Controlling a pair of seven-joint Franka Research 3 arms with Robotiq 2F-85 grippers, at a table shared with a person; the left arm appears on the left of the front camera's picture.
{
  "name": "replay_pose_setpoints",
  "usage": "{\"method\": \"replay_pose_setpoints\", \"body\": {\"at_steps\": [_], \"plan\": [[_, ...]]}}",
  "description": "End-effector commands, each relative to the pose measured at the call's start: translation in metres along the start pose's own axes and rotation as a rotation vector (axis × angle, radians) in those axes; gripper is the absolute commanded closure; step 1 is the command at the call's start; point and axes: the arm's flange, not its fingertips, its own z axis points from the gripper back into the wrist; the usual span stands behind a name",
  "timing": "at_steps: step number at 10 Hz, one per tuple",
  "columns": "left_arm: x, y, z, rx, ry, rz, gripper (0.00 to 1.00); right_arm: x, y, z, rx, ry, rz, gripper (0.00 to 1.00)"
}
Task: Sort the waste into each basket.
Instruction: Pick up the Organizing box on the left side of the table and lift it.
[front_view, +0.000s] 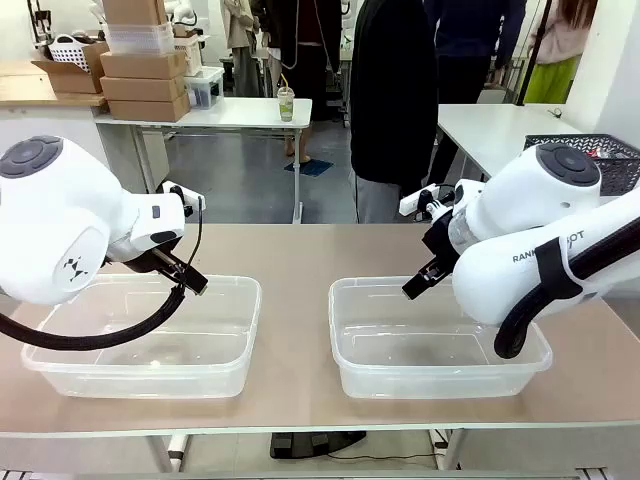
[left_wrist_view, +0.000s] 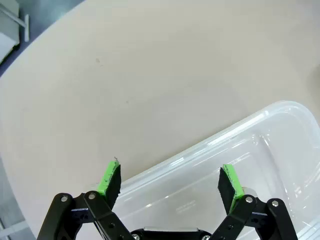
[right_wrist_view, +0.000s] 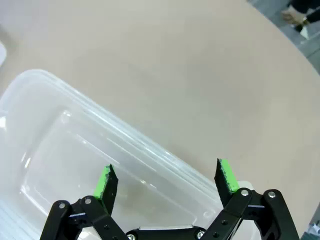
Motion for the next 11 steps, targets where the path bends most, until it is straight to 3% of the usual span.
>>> {"method": "replay_pose_setpoints", "body": {"at_steps": [1,11], "plan": [[0.0000,0.0000,0.0000,0.000,0.000,0.000,0.00,0.0000,0.0000,0.0000,0.000,0.000,0.000,0.00],[0.0000,0.0000,0.0000,0.000,0.000,0.000,0.00,0.0000,0.0000,0.0000,0.000,0.000,0.000,0.00]]}}
